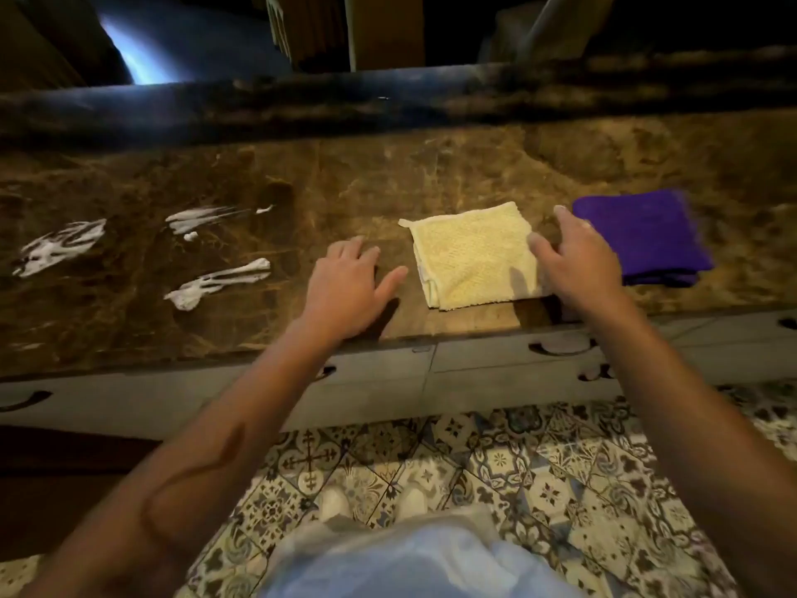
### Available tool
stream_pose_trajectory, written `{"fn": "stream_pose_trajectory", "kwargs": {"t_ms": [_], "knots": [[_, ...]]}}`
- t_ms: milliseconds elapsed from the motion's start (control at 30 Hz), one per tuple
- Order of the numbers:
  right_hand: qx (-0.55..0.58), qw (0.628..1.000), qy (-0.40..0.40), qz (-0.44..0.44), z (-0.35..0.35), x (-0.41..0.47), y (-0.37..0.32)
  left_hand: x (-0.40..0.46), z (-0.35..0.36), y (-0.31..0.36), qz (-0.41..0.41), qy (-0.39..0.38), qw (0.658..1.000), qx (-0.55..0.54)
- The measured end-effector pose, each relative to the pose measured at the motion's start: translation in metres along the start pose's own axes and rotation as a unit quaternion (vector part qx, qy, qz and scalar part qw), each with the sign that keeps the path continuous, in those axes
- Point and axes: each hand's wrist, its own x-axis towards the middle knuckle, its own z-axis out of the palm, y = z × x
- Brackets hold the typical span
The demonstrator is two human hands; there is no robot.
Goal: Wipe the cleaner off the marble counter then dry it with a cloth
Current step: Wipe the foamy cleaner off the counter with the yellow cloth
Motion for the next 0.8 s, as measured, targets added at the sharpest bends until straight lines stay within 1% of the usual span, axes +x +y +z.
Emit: {"fn": "stream_pose_trajectory", "kwargs": {"t_ms": [33, 100, 133, 200, 267, 333, 400, 533, 600, 667, 733, 800], "knots": [[-0.035, 0.999, -0.005, 0.028, 0.005, 0.008, -0.001, 0.015, 0.005, 0.009, -0.013, -0.010, 1.000, 0.022], [-0.085, 0.993, -0.030, 0.077, 0.015, 0.017, -0.006, 0.038, 0.015, 0.026, -0.058, -0.029, 0.997, 0.031], [-0.103, 0.990, -0.047, 0.090, 0.020, 0.019, -0.010, 0.045, 0.017, 0.036, -0.086, -0.052, 0.995, 0.019], [-0.121, 0.986, -0.047, 0.103, 0.032, 0.022, -0.010, 0.057, 0.029, 0.043, -0.126, -0.065, 0.990, -0.001], [-0.116, 0.986, -0.043, 0.110, 0.035, 0.023, -0.010, 0.065, 0.035, 0.046, -0.131, -0.071, 0.989, 0.010], [-0.112, 0.985, -0.048, 0.122, 0.037, 0.024, -0.013, 0.068, 0.035, 0.055, -0.109, -0.081, 0.990, 0.047], [-0.109, 0.984, -0.061, 0.130, 0.039, 0.024, -0.017, 0.074, 0.038, 0.065, -0.094, -0.104, 0.989, 0.045], [-0.087, 0.982, -0.108, 0.131, 0.038, 0.027, -0.020, 0.080, 0.041, 0.067, -0.129, -0.150, 0.976, -0.095], [-0.050, 0.981, -0.140, 0.129, 0.041, 0.027, -0.019, 0.073, 0.038, 0.060, -0.130, -0.145, 0.965, -0.176], [0.023, 0.976, -0.180, 0.122, 0.041, 0.025, -0.020, 0.059, 0.028, 0.050, -0.121, -0.127, 0.945, -0.276], [0.122, 0.962, -0.213, 0.117, 0.035, 0.017, -0.024, 0.038, 0.015, 0.037, -0.101, -0.101, 0.920, -0.364], [0.197, 0.949, -0.225, 0.096, 0.027, 0.006, -0.035, 0.017, 0.001, 0.021, -0.075, -0.071, 0.910, -0.402]]}}
